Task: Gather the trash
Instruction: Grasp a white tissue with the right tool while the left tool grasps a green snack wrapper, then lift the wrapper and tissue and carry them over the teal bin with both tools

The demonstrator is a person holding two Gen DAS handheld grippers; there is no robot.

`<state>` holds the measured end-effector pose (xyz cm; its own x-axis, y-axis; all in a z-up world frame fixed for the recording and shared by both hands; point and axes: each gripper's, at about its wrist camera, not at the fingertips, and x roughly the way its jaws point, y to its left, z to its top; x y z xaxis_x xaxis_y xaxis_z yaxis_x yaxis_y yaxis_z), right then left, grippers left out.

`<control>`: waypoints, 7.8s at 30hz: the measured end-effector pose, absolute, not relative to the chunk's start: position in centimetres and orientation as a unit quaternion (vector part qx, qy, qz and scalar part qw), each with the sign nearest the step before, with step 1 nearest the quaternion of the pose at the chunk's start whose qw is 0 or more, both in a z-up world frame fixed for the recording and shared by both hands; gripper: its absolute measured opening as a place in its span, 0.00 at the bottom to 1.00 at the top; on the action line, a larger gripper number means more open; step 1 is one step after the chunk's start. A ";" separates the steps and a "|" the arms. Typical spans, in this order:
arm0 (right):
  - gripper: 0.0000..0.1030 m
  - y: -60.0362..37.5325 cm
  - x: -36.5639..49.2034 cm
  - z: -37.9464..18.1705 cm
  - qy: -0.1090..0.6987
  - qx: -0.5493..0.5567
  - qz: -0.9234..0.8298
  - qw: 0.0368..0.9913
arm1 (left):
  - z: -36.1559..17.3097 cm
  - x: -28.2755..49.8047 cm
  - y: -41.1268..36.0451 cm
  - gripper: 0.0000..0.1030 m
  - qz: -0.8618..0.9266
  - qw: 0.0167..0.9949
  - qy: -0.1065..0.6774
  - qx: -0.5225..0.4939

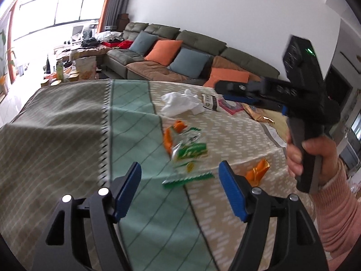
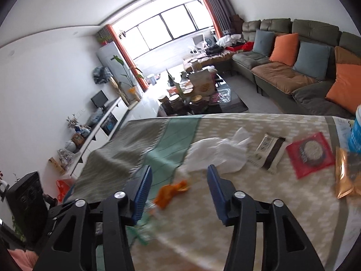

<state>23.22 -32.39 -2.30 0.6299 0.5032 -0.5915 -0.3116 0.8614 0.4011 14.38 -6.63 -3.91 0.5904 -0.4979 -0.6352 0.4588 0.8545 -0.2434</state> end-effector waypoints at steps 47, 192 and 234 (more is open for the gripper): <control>0.07 -31.2 23.2 -2.0 0.371 0.058 0.219 0.901 | -2.8 11.1 -0.7 0.33 -0.248 0.903 0.345 -0.067; 0.07 -1.9 12.4 -3.5 0.367 0.012 0.503 0.782 | -2.5 -1.2 23.2 0.33 0.050 0.942 0.298 -0.147; 0.07 4.8 13.9 -4.9 0.390 -0.019 0.514 0.764 | -5.3 0.4 26.9 0.34 0.104 0.924 0.326 -0.168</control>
<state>13.94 4.83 -4.89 0.1671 0.7709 -0.6146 -0.8004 0.4700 0.3720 0.39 26.89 -5.27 0.7654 0.0832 -0.6382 -0.3021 0.9220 -0.2422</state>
